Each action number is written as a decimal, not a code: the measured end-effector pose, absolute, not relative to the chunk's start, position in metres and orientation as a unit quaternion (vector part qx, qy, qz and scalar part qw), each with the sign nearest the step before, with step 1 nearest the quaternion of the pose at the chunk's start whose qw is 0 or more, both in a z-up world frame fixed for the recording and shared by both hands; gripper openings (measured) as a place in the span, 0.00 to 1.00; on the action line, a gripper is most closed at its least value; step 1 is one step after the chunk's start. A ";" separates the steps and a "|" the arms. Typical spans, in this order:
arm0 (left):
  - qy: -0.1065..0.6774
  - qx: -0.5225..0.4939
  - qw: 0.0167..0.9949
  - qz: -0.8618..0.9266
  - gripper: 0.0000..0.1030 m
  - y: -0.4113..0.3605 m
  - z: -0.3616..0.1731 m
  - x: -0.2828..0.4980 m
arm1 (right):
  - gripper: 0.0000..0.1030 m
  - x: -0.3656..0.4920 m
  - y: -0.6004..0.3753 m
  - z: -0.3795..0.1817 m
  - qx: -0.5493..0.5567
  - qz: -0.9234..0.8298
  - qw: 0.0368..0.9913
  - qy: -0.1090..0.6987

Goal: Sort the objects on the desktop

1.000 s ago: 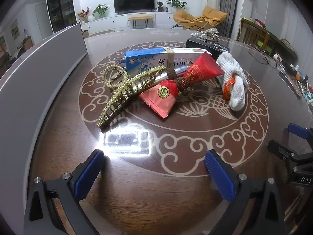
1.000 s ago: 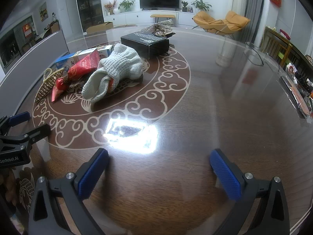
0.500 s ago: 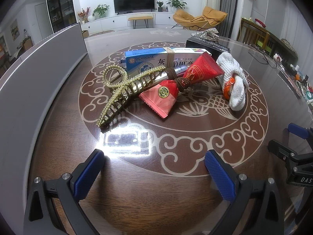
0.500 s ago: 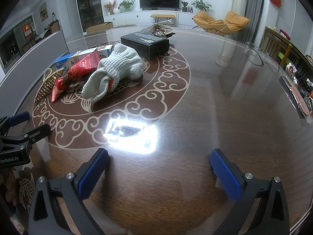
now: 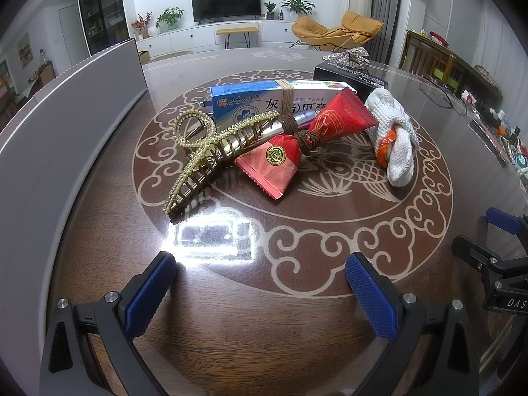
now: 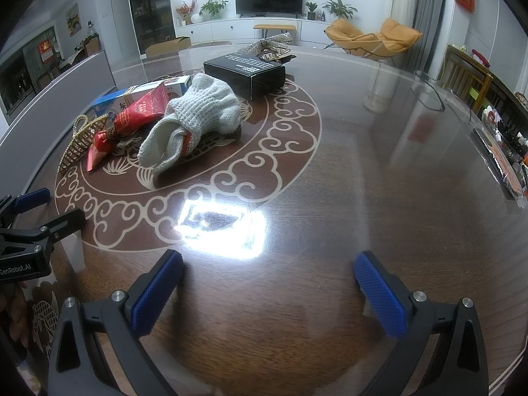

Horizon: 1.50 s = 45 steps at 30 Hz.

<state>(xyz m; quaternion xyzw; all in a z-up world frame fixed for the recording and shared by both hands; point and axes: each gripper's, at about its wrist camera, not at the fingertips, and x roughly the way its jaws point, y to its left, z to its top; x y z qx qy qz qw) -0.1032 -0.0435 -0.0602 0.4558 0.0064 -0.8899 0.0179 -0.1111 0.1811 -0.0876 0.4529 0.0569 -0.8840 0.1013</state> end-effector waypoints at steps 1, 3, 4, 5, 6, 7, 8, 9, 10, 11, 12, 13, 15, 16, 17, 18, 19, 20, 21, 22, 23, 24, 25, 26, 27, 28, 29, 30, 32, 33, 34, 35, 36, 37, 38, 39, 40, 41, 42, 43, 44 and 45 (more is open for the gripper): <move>0.006 0.456 0.018 -0.890 1.00 -0.043 -0.060 -0.103 | 1.00 -0.111 0.181 -0.087 0.453 -0.884 0.101 0.057; 0.006 0.456 0.018 -0.890 1.00 -0.043 -0.061 -0.103 | 1.00 -0.111 0.181 -0.088 0.453 -0.884 0.101 0.057; 0.006 0.456 0.018 -0.890 1.00 -0.044 -0.061 -0.103 | 1.00 -0.111 0.181 -0.088 0.453 -0.884 0.101 0.057; 0.006 0.456 0.018 -0.890 1.00 -0.044 -0.061 -0.103 | 1.00 -0.111 0.181 -0.088 0.453 -0.884 0.101 0.057; 0.006 0.456 0.018 -0.890 1.00 -0.044 -0.061 -0.103 | 1.00 -0.111 0.181 -0.088 0.453 -0.884 0.101 0.057; 0.006 0.456 0.018 -0.890 1.00 -0.044 -0.061 -0.103 | 1.00 -0.111 0.182 -0.087 0.453 -0.884 0.101 0.057; 0.006 0.456 0.018 -0.890 1.00 -0.044 -0.061 -0.103 | 1.00 -0.111 0.182 -0.087 0.453 -0.884 0.101 0.057; 0.006 0.456 0.018 -0.890 1.00 -0.044 -0.062 -0.103 | 1.00 -0.111 0.181 -0.088 0.453 -0.884 0.101 0.057; 0.006 0.456 0.018 -0.890 1.00 -0.044 -0.061 -0.103 | 1.00 -0.111 0.182 -0.088 0.453 -0.884 0.101 0.057; 0.006 0.456 0.018 -0.890 1.00 -0.044 -0.062 -0.103 | 1.00 -0.111 0.181 -0.088 0.453 -0.884 0.101 0.057; 0.006 0.456 0.018 -0.890 1.00 -0.044 -0.062 -0.103 | 1.00 -0.111 0.181 -0.088 0.453 -0.884 0.101 0.057; 0.007 0.456 0.018 -0.890 1.00 -0.044 -0.062 -0.103 | 1.00 -0.111 0.182 -0.088 0.453 -0.884 0.101 0.057; 0.006 0.456 0.018 -0.890 1.00 -0.044 -0.062 -0.102 | 1.00 -0.112 0.181 -0.088 0.453 -0.884 0.101 0.057; 0.006 0.456 0.017 -0.890 1.00 -0.045 -0.063 -0.102 | 1.00 -0.112 0.181 -0.088 0.453 -0.884 0.101 0.057; 0.006 0.456 0.017 -0.890 1.00 -0.044 -0.063 -0.102 | 1.00 -0.112 0.182 -0.088 0.453 -0.884 0.101 0.057; 0.006 0.456 0.017 -0.890 1.00 -0.045 -0.063 -0.102 | 1.00 -0.112 0.181 -0.088 0.453 -0.884 0.101 0.057; 0.006 0.456 0.017 -0.890 1.00 -0.044 -0.063 -0.102 | 1.00 -0.112 0.181 -0.088 0.453 -0.884 0.101 0.057; 0.006 0.456 0.017 -0.890 1.00 -0.045 -0.064 -0.102 | 1.00 -0.112 0.181 -0.088 0.453 -0.884 0.101 0.057; 0.006 0.456 0.017 -0.890 1.00 -0.045 -0.064 -0.102 | 1.00 -0.112 0.181 -0.088 0.453 -0.884 0.101 0.057; 0.006 0.456 0.017 -0.890 1.00 -0.045 -0.064 -0.102 | 1.00 -0.112 0.181 -0.088 0.453 -0.884 0.101 0.057; 0.006 0.456 0.017 -0.890 1.00 -0.045 -0.064 -0.102 | 1.00 -0.112 0.182 -0.088 0.453 -0.884 0.101 0.057; 0.006 0.456 0.017 -0.890 1.00 -0.045 -0.064 -0.102 | 1.00 -0.112 0.181 -0.088 0.453 -0.884 0.101 0.057; 0.006 0.456 0.017 -0.890 1.00 -0.045 -0.065 -0.102 | 1.00 -0.112 0.181 -0.088 0.453 -0.884 0.101 0.057; 0.006 0.456 0.017 -0.890 1.00 -0.045 -0.065 -0.102 | 1.00 -0.112 0.182 -0.088 0.453 -0.884 0.101 0.057; 0.006 0.456 0.017 -0.890 1.00 -0.045 -0.065 -0.102 | 1.00 -0.112 0.181 -0.088 0.453 -0.884 0.101 0.057; 0.006 0.456 0.017 -0.890 1.00 -0.045 -0.065 -0.101 | 1.00 -0.112 0.181 -0.088 0.453 -0.884 0.101 0.057; 0.007 0.456 0.016 -0.890 1.00 -0.046 -0.066 -0.102 | 1.00 -0.112 0.182 -0.088 0.453 -0.884 0.101 0.057; 0.006 0.456 0.017 -0.890 1.00 -0.045 -0.066 -0.101 | 1.00 -0.112 0.181 -0.088 0.453 -0.884 0.101 0.057; 0.006 0.456 0.017 -0.890 1.00 -0.046 -0.066 -0.102 | 1.00 -0.112 0.182 -0.088 0.453 -0.884 0.101 0.057; 0.006 0.456 0.017 -0.890 1.00 -0.045 -0.066 -0.101 | 1.00 -0.112 0.181 -0.088 0.453 -0.884 0.101 0.057; 0.006 0.456 0.017 -0.890 1.00 -0.045 -0.066 -0.101 | 1.00 -0.112 0.182 -0.088 0.453 -0.884 0.101 0.057; 0.006 0.456 0.017 -0.890 1.00 -0.045 -0.066 -0.101 | 1.00 -0.112 0.181 -0.088 0.453 -0.884 0.101 0.057; 0.006 0.456 0.017 -0.890 1.00 -0.045 -0.066 -0.101 | 1.00 -0.112 0.182 -0.088 0.453 -0.884 0.101 0.057; 0.006 0.456 0.017 -0.890 1.00 -0.045 -0.066 -0.101 | 1.00 -0.112 0.181 -0.088 0.453 -0.884 0.101 0.057; 0.006 0.456 0.017 -0.890 1.00 -0.045 -0.067 -0.101 | 1.00 -0.112 0.182 -0.088 0.453 -0.884 0.101 0.057; 0.006 0.456 0.017 -0.890 1.00 -0.046 -0.067 -0.101 | 1.00 -0.112 0.181 -0.088 0.453 -0.884 0.101 0.057; 0.006 0.456 0.017 -0.890 1.00 -0.046 -0.067 -0.101 | 1.00 -0.112 0.181 -0.088 0.453 -0.884 0.101 0.057; 0.006 0.456 0.017 -0.890 1.00 -0.046 -0.067 -0.101 | 1.00 -0.112 0.182 -0.088 0.453 -0.884 0.101 0.057; 0.006 0.456 0.017 -0.890 1.00 -0.046 -0.067 -0.101 | 1.00 -0.112 0.181 -0.088 0.453 -0.884 0.101 0.057; 0.006 0.456 0.016 -0.890 1.00 -0.046 -0.068 -0.101 | 1.00 -0.112 0.182 -0.088 0.453 -0.884 0.101 0.057; 0.006 0.456 0.016 -0.890 1.00 -0.046 -0.068 -0.101 | 1.00 -0.112 0.182 -0.088 0.453 -0.884 0.101 0.057; 0.006 0.456 0.016 -0.890 1.00 -0.046 -0.068 -0.101 | 1.00 -0.112 0.181 -0.088 0.453 -0.884 0.101 0.057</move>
